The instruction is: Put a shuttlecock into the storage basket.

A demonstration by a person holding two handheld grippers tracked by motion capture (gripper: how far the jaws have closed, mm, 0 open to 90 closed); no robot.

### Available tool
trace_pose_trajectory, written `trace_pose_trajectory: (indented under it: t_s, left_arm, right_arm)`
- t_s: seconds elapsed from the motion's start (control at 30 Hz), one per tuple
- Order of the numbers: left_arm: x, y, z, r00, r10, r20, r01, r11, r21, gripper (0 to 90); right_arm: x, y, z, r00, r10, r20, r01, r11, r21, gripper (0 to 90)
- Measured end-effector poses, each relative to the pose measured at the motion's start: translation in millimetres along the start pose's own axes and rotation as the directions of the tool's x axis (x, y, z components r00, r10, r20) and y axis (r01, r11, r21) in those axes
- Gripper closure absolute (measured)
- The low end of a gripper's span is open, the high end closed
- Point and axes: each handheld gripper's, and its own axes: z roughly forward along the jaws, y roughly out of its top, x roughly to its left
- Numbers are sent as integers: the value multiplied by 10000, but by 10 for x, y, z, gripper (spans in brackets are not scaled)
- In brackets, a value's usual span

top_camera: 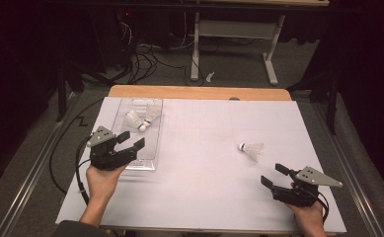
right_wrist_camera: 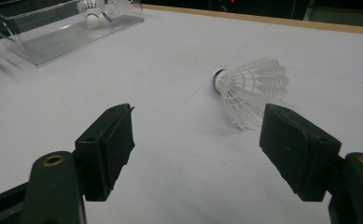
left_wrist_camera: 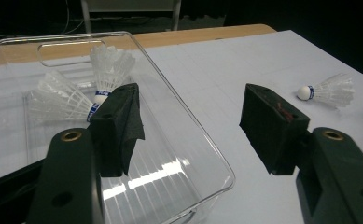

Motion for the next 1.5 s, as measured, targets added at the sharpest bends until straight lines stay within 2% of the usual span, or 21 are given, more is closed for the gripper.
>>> trace_pose_trajectory:
  t_s: [0.77,1.17,1.5]
  left_arm:
    - [-11,-197,-75,9997,-112,194,113,9999,-46,377]
    - [-45,-268,-96,9995,-18,322,18,10000,-10,375]
    - [-80,-386,-94,9988,-69,495,77,9998,-168,375]
  right_arm:
    - [0,0,0,10000,7,21,-7,10000,4,265]
    - [-1,0,-1,10000,15,34,-15,10000,-9,265]
    - [-4,-1,2,10000,37,52,-37,10000,18,264]
